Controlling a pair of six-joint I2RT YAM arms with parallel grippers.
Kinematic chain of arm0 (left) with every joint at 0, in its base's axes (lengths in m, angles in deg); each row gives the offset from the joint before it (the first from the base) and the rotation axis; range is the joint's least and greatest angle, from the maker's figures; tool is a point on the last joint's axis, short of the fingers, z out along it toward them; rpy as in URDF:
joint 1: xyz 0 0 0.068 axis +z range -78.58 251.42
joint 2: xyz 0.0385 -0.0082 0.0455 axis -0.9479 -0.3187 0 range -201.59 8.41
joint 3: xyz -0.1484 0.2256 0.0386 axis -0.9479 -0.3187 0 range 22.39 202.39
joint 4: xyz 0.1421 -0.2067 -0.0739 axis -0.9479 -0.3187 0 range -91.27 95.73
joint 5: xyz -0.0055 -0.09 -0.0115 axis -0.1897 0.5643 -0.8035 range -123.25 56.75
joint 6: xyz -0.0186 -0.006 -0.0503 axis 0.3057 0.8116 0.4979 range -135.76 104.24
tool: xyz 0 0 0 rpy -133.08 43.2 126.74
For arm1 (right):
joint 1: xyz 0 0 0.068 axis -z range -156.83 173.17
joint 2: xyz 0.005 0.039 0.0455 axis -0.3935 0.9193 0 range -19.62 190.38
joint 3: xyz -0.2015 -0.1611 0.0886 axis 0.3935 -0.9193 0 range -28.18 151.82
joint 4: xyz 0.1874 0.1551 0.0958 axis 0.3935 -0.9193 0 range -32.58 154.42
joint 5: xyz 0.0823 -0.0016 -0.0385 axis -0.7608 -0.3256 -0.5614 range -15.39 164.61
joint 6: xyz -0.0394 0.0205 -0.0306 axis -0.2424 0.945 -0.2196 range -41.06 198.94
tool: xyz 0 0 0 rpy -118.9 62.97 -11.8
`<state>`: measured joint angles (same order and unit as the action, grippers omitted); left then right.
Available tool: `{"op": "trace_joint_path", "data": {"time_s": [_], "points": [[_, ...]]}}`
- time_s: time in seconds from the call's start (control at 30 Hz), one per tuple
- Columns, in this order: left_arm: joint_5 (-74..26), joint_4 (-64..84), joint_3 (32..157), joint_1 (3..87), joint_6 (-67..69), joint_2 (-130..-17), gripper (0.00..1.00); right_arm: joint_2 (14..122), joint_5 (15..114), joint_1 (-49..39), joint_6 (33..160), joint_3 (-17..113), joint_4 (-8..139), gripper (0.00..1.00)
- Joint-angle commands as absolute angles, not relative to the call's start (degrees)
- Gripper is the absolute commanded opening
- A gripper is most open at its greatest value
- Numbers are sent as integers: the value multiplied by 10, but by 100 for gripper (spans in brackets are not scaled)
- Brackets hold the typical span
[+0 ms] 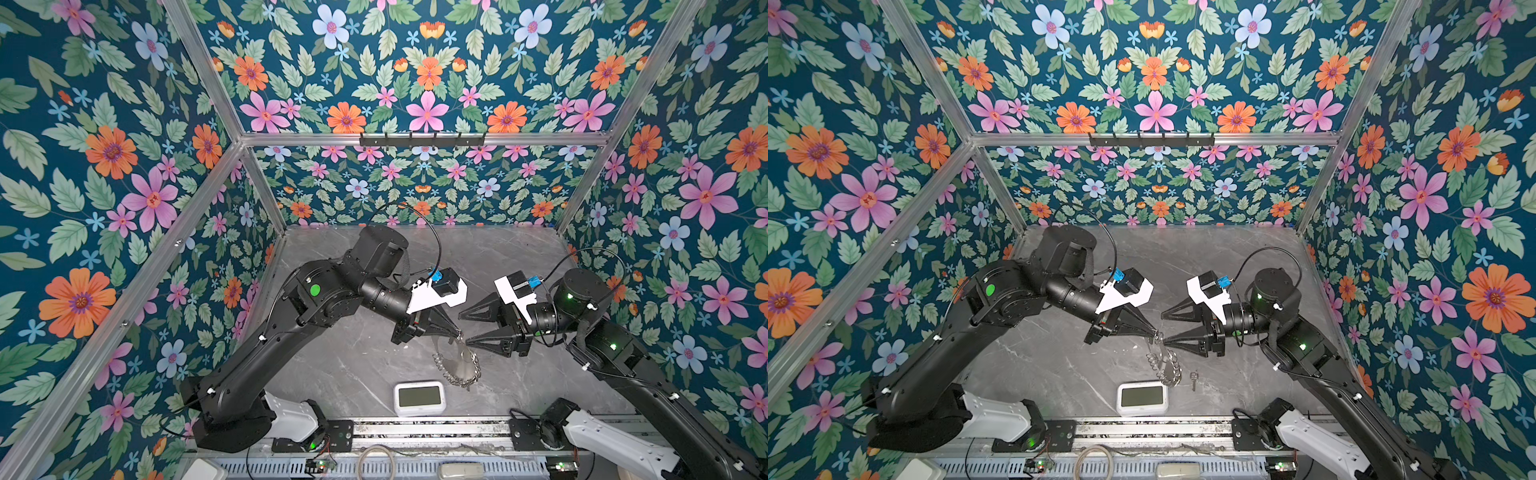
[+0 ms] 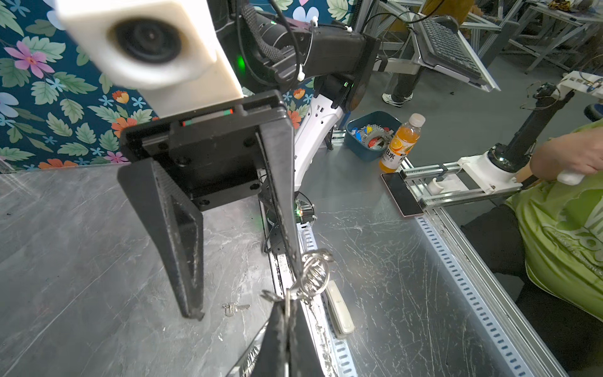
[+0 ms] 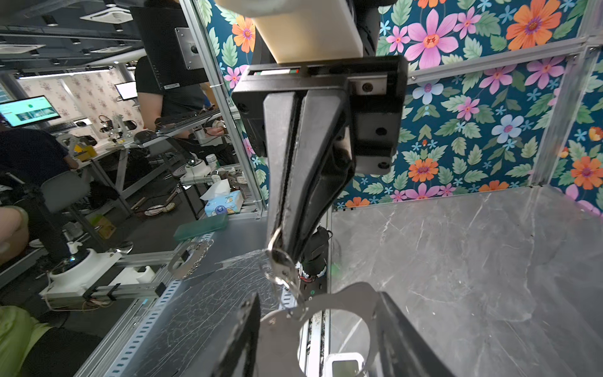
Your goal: Remove the keys from the keyring
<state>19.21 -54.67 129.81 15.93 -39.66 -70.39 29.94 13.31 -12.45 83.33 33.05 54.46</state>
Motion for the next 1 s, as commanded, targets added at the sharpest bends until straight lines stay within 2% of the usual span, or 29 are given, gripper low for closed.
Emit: {"op": "trace_joint_path", "data": {"time_s": [0.0, 0.13, 0.3, 0.53, 0.63, 0.83, 0.97], "points": [[211, -540, 1303, 160, -405, -700, 0, 310, 92, -124, 842, 338, 571, 54], [210, -538, 1303, 160, -403, -699, 0, 316, 84, -124, 852, 338, 583, 47], [202, -527, 1302, 160, -393, -698, 0, 322, 81, -125, 859, 340, 591, 24], [182, -510, 1300, 160, -375, -694, 0, 323, 83, -125, 865, 336, 597, 13], [164, -497, 1297, 160, -365, -691, 0, 322, 81, -124, 868, 333, 603, 0], [127, -477, 1290, 160, -344, -682, 0, 309, 100, -124, 877, 327, 618, 0], [92, -452, 1277, 160, -317, -669, 0, 289, 183, -124, 897, 320, 628, 0]]}}
